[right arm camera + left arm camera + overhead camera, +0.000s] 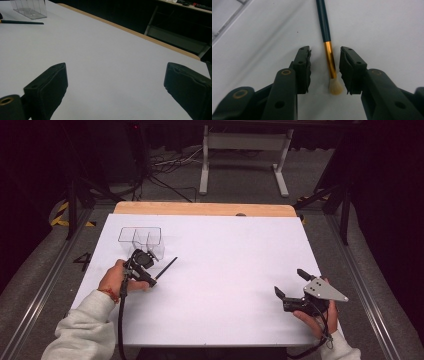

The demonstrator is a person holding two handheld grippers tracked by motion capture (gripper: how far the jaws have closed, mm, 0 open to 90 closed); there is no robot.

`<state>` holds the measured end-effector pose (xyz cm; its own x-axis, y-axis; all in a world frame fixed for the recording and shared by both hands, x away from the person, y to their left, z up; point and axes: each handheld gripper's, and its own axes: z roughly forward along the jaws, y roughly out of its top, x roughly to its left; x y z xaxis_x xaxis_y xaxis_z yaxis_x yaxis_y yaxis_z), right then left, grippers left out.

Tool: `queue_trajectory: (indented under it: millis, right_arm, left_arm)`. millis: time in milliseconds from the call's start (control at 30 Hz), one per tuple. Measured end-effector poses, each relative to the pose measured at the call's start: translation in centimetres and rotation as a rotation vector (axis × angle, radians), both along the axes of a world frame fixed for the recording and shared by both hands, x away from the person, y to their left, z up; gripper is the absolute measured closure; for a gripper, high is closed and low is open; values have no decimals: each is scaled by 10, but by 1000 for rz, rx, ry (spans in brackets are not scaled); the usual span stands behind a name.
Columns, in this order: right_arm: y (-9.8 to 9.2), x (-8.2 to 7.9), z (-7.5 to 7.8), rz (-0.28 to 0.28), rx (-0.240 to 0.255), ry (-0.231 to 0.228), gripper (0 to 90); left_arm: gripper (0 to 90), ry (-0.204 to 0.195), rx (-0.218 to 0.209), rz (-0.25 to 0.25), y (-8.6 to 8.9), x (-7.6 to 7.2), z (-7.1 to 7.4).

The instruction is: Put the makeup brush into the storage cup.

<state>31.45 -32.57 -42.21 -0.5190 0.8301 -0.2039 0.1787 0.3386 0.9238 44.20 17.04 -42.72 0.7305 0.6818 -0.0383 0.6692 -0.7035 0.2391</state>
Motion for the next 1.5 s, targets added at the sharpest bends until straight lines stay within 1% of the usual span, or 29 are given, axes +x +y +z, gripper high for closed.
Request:
queue_trajectory:
  millis: [33, 100, 233, 267, 367, 400, 433, 567, 633, 767, 933, 1200, 1267, 1500]
  right_arm:
    - [0, 0, 0, -1, 4, 1, 56]
    - [-1, 0, 0, -3, 8, 1, 56]
    - [-1, 0, 0, 1, 7, 4, 57]
    - [-1, 0, 0, 4, 6, 7, 56]
    - [0, 0, -1, 13, 0, 11, 57]
    - [0, 0, -1, 14, -1, 12, 57]
    - [0, 0, -1, 14, -1, 12, 57]
    - [0, 1, -1, 11, 0, 12, 57]
    - [0, 1, -1, 12, 0, 13, 58]
    - [0, 0, -1, 13, -6, 12, 59]
    - [0, 0, -2, 11, -6, 14, 59]
    - [1, 1, -2, 16, -11, 18, 59]
    - [1, 1, -2, 16, -11, 17, 58]
    - [1, 1, -2, 16, -13, 20, 59]
  left_arm:
    - [631, 1, 13, 1, 0, 1, 1]
    - [649, 1, 19, 12, -2, 1, 1]
    - [683, -9, 43, 10, -4, 1, 1]
    - [696, -3, 43, 6, -4, 1, 1]
    - [739, -5, 45, 3, -5, 0, 1]
    - [781, -11, 41, -1, -5, 0, 1]
    - [797, -11, 41, -4, -4, 0, 1]
    - [830, -6, 22, -6, -1, 1, 0]
    - [833, -4, 20, -4, -1, 1, 0]
    - [833, -7, 20, -16, -1, 1, 0]
    - [833, -12, 43, -15, -4, 1, 1]
    - [834, -27, 37, -15, -3, -2, 0]
    - [834, -29, 39, -24, -3, -2, 0]
    - [835, -38, 50, -23, -5, -2, 0]
